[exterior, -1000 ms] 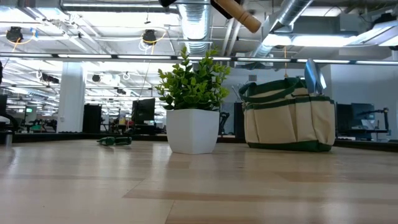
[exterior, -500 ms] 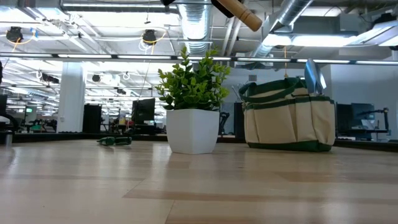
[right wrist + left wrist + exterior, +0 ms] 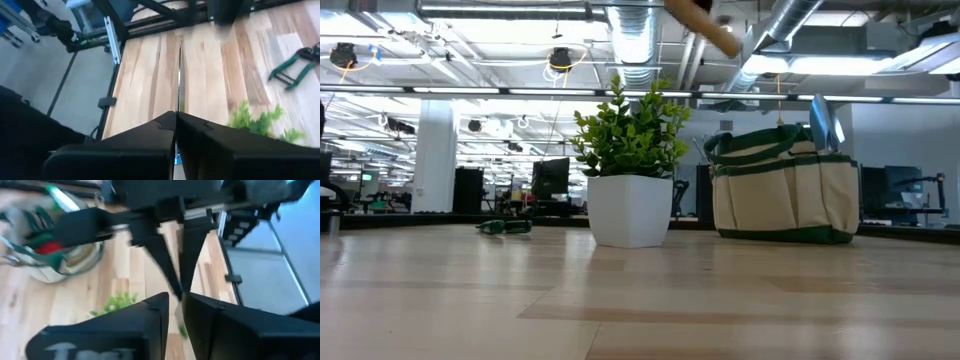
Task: Pick & Place Garden tools in Gardening bag
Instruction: Put the brown trowel into the brown gardening bag
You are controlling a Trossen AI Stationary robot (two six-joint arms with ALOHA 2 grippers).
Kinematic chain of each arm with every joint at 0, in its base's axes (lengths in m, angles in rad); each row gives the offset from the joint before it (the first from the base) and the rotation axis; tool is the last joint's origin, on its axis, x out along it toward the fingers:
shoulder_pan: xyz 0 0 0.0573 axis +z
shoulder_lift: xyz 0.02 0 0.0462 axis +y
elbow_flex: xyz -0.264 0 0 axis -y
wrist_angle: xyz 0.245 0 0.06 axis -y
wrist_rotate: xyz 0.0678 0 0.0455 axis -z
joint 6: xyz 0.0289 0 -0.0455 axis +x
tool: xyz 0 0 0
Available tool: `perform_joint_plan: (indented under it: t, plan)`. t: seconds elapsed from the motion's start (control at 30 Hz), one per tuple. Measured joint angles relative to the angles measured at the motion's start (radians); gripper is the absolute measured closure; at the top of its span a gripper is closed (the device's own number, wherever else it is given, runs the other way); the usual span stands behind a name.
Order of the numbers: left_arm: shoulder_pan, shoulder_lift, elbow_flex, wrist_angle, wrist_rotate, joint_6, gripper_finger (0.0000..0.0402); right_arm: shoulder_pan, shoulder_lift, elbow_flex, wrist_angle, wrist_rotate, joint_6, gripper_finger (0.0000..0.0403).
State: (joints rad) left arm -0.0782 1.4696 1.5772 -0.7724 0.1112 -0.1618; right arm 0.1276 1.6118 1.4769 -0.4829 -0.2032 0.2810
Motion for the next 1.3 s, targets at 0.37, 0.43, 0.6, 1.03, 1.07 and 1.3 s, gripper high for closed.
perform_joint_plan:
  t: [0.37, 0.43, 0.6, 1.03, 1.07, 1.3]
  plan:
    - [0.059, -0.205, -0.001, -0.003, -0.051, -0.028, 0.0361, 0.056, -0.110, -0.004, -0.108, 0.353, -0.021, 0.0403]
    - [0.059, -0.225, 0.000, 0.016, -0.077, -0.030, 0.0363, 0.076, -0.137, -0.032, -0.112, 0.445, -0.016, 0.0403]
    - [0.058, -0.245, -0.001, 0.018, -0.095, -0.030, 0.0364, 0.121, -0.210, -0.126, -0.097, 0.645, 0.043, 0.0403]
    - [0.057, -0.244, -0.002, 0.029, -0.094, -0.030, 0.0367, 0.134, -0.327, -0.492, 0.309, 0.909, 0.076, 0.0403]
    - [0.057, -0.244, -0.002, 0.029, -0.094, -0.030, 0.0367, 0.134, -0.332, -0.509, 0.307, 0.915, 0.076, 0.0403]
    - [0.057, -0.244, -0.002, 0.032, -0.105, -0.030, 0.0367, 0.127, -0.334, -0.579, 0.302, 0.943, 0.109, 0.0403]
